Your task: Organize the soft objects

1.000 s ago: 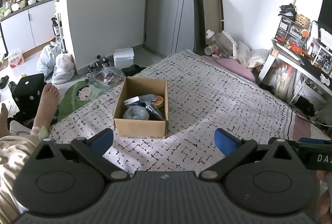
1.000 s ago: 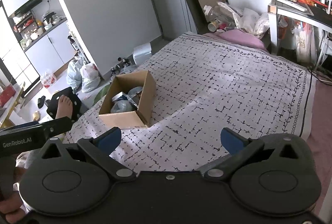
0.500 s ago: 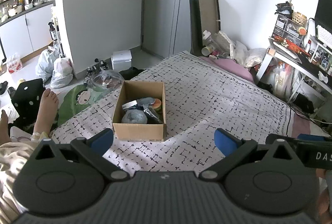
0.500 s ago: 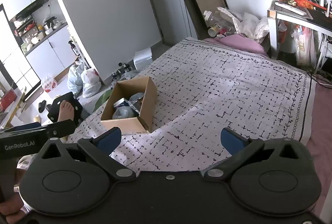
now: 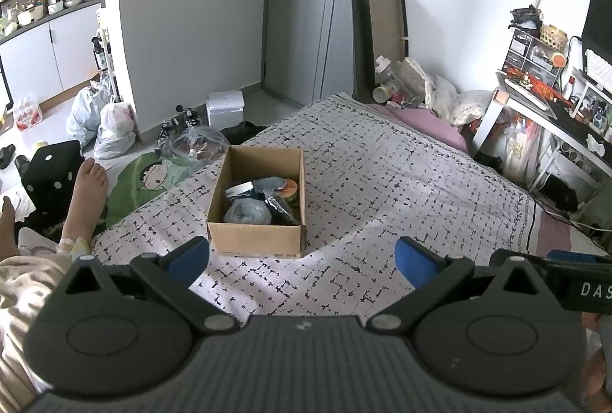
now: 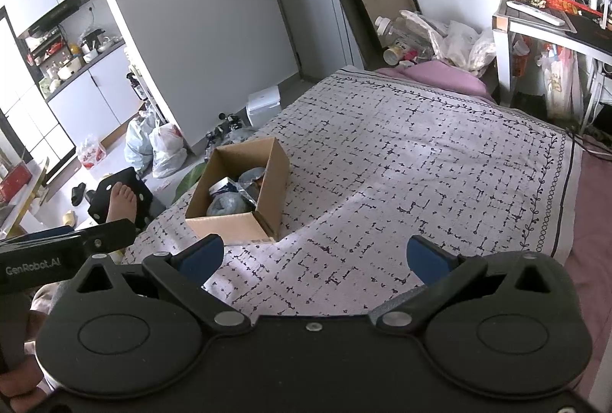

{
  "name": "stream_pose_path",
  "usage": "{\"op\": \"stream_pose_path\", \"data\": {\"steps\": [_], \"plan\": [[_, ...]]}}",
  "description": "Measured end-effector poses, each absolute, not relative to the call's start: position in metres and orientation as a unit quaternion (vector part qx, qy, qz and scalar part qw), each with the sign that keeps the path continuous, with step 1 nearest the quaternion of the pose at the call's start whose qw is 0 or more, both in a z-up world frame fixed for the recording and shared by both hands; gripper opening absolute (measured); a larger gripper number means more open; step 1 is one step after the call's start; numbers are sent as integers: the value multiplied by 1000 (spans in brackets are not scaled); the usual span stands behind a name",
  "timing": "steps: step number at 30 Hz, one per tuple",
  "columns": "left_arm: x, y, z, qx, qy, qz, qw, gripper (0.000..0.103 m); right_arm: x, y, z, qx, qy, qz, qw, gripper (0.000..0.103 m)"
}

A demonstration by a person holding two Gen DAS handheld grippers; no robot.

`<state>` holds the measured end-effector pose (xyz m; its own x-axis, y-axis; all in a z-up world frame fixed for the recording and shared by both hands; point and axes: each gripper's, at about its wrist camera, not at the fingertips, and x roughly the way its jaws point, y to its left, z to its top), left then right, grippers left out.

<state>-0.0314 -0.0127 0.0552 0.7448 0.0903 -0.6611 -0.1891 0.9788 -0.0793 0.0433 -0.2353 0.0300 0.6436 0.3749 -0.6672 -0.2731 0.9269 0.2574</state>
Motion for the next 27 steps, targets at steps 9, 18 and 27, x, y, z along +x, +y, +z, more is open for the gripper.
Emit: {"op": "stream_pose_path", "data": {"steps": [9, 18, 27], "plan": [[-33, -12, 56, -72, 350, 75, 931, 103, 41, -233, 30, 60, 383, 179, 904, 103], [-36, -11, 54, -76, 352, 77, 930, 103, 41, -233, 30, 58, 384, 181, 904, 103], [-33, -11, 55, -78, 357, 80, 927, 103, 42, -232, 28, 57, 386, 182, 903, 103]]}}
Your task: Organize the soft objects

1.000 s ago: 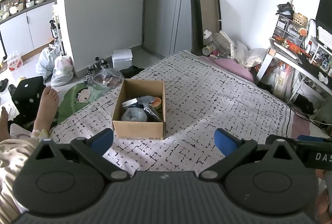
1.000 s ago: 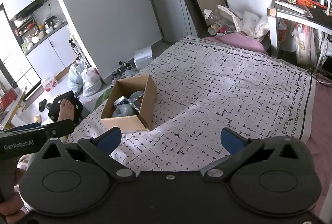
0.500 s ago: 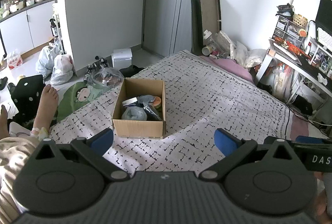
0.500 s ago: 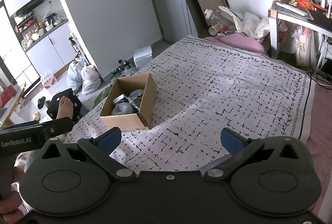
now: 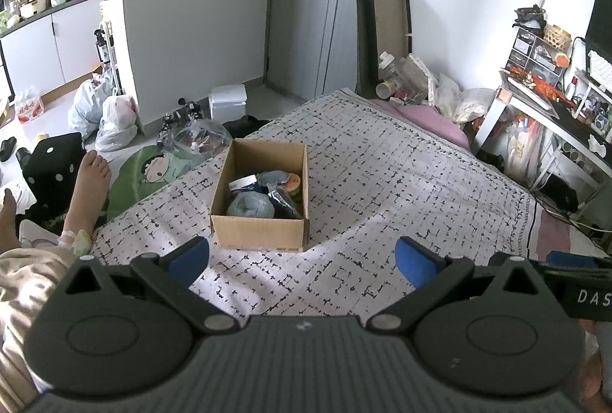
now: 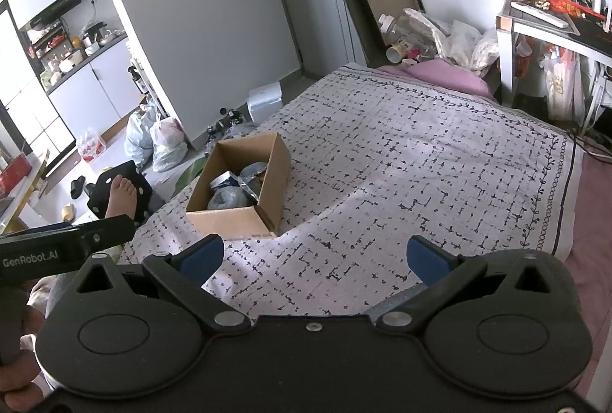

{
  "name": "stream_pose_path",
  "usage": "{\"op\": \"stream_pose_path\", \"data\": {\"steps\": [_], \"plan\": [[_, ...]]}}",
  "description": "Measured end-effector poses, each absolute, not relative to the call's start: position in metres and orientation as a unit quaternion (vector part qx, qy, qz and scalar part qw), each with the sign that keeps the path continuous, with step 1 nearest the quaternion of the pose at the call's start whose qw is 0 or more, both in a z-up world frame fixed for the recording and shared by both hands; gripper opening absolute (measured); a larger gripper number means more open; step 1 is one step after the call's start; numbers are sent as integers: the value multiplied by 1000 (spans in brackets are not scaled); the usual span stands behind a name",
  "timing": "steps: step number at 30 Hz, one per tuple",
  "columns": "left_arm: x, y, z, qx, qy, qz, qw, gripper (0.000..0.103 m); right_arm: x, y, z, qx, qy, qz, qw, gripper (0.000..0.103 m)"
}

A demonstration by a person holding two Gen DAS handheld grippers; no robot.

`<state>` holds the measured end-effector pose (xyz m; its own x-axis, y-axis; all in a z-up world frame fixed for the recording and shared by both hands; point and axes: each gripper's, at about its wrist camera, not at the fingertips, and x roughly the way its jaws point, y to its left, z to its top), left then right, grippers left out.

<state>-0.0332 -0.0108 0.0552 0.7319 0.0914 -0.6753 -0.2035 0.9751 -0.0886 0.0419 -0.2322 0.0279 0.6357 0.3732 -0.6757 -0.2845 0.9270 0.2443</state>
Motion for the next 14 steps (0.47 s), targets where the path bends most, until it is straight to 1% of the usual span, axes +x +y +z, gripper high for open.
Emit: {"op": "stream_pose_path", "data": {"steps": [14], "plan": [[-30, -4, 50, -81, 353, 83, 928, 103, 52, -229, 21, 70, 389, 178, 901, 103]]}}
